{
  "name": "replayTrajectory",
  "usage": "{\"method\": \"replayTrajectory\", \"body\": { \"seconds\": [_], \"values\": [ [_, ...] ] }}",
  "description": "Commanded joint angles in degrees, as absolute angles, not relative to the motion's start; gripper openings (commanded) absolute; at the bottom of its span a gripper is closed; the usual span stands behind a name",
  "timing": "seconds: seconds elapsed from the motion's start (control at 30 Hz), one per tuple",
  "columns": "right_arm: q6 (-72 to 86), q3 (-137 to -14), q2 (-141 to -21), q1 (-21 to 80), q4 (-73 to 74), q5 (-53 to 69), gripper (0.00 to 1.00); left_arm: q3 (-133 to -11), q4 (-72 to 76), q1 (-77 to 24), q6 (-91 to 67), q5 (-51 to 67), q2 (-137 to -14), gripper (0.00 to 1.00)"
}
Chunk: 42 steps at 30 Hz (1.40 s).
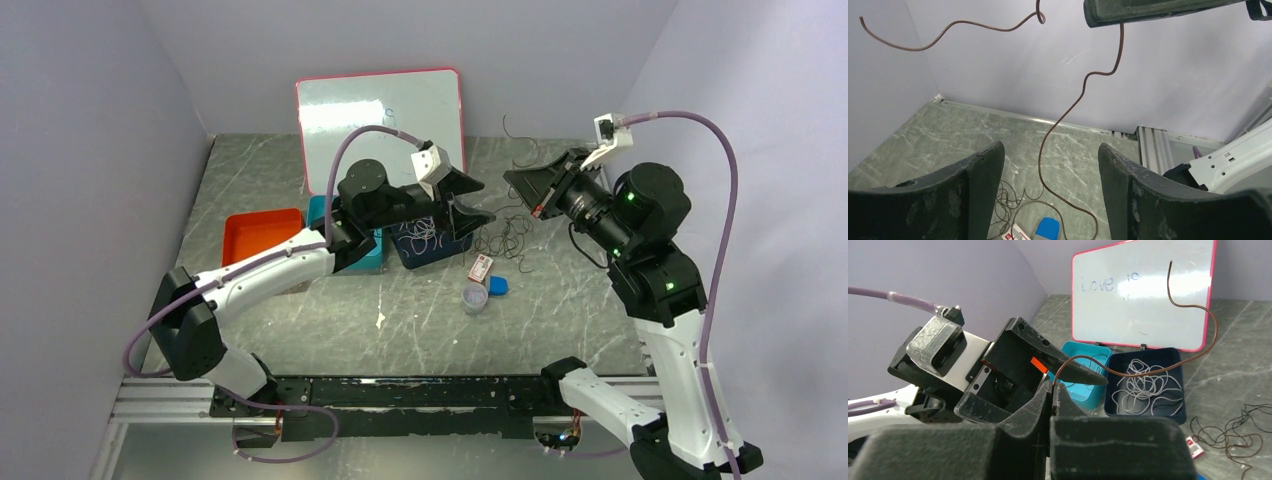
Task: Untangle the cables
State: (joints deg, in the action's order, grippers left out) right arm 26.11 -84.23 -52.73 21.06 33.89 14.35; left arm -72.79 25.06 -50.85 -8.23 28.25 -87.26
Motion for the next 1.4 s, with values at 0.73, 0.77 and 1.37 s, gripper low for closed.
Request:
{"method": "replayTrajectory", "body": {
  "seconds": [0.73, 0.77, 1.37],
  "values": [
    [25.12, -85.53, -67.69, 27.76, 19.06, 22.28, 0.0, -54.54, -25.66, -49.18, -18.95, -24.89, -48.88, 0.68],
    [24.68, -86.23, -68.83, 29.95, 18.85, 21.25, 0.0, -54.16, -27.55, -49.18, -19.9, -25.57, -47.73, 0.68],
    [19.38, -95.26, -92.25, 40.55, 3.46, 20.63, 0.0, -53.64, -41.93, -49.16, -27.75, -29.79, -33.82, 0.65]
  ]
}}
